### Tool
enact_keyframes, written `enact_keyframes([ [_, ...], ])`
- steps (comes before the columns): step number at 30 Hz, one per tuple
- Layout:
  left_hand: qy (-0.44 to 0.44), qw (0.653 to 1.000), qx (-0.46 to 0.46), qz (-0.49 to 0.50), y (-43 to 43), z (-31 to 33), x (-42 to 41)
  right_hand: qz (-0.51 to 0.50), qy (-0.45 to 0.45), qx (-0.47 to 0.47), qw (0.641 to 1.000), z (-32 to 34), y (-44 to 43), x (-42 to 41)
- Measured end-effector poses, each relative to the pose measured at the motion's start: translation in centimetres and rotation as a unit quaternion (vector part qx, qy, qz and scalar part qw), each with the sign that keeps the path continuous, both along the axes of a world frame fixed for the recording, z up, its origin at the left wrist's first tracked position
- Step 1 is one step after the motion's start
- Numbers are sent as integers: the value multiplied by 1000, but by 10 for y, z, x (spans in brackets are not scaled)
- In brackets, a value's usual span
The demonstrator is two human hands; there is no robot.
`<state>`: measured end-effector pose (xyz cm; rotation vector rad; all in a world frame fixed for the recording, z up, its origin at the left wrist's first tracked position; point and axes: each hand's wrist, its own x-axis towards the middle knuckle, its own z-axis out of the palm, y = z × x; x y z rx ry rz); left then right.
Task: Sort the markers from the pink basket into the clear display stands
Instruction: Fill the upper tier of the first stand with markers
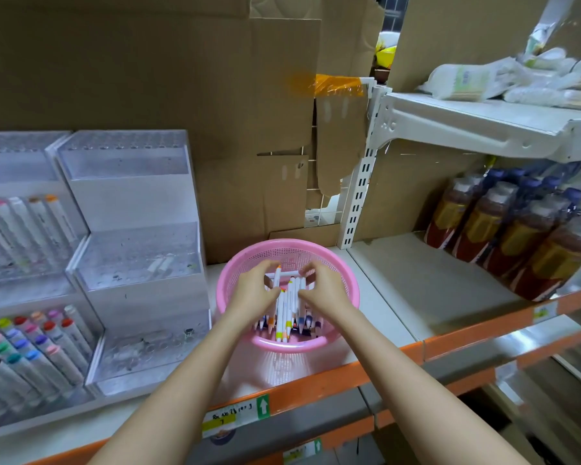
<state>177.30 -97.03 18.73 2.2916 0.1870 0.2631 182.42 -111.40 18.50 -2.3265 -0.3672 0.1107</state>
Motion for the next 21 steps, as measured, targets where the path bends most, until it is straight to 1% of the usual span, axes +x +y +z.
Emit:
enact_keyframes([
  [3,-42,999,14,-1,-2,3,-1,21,-25,40,999,4,-2,-5],
  [6,-77,997,6,-6,-2,8,-6,30,-56,63,996,10,-2,-12],
  [9,-118,993,17,-4,1,19,-10,45,-84,104,990,26,0,-21],
  [12,-182,983,30,-11,4,39,-15,54,-116,139,982,45,6,-28],
  [15,-240,969,59,4,11,64,-25,71,-142,176,971,67,18,-34],
  [21,-302,949,78,34,43,113,-56,119,-194,221,948,101,61,-41],
])
